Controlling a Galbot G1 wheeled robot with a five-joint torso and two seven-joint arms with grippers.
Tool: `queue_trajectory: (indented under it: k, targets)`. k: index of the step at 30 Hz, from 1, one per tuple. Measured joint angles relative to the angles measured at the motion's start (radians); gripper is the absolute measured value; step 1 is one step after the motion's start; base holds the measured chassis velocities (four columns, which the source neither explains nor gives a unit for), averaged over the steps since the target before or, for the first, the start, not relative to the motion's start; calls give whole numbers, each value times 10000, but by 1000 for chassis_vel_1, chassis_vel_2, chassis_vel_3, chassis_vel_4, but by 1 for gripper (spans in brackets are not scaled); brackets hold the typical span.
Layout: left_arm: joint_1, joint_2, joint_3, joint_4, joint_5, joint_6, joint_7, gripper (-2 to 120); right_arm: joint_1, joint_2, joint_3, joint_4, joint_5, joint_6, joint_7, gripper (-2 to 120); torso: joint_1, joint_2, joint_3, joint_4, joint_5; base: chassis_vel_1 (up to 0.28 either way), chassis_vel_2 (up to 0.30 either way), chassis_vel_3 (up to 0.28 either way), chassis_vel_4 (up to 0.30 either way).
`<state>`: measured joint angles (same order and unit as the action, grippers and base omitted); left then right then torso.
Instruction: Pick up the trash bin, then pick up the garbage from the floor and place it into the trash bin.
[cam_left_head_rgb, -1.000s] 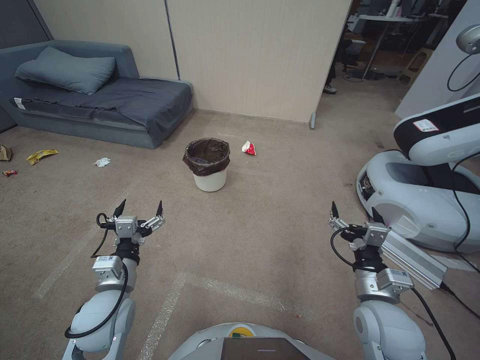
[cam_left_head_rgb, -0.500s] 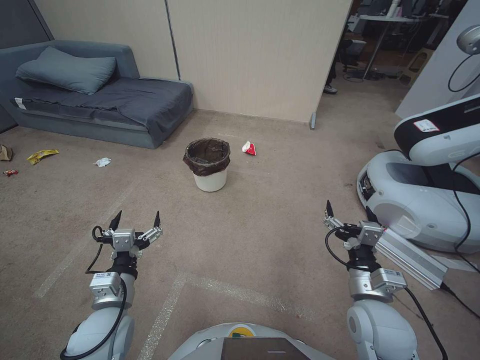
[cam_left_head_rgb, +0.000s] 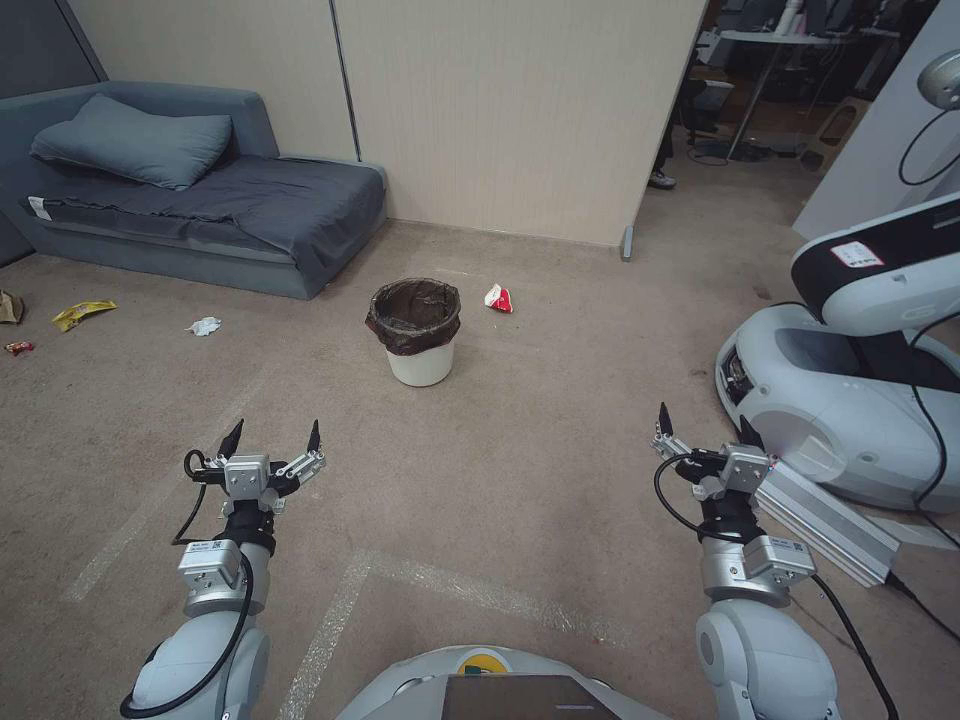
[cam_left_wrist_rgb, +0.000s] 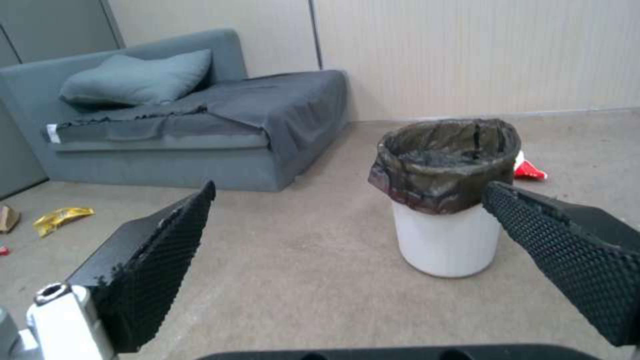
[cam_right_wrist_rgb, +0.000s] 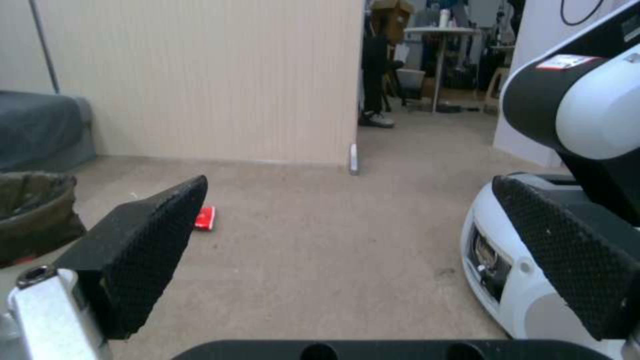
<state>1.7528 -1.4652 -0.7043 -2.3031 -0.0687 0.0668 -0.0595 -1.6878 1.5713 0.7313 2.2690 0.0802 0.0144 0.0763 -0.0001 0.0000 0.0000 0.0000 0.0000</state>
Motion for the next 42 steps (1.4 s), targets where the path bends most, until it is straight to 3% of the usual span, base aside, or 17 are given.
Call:
queue_trajectory:
  k: [42]
  targets:
    - [62, 26, -35, -227, -87, 213, 30, 100, -44, 50, 10, -37, -77, 166, 95, 100, 1, 0, 0, 1, -1, -95, 98, 101, -99]
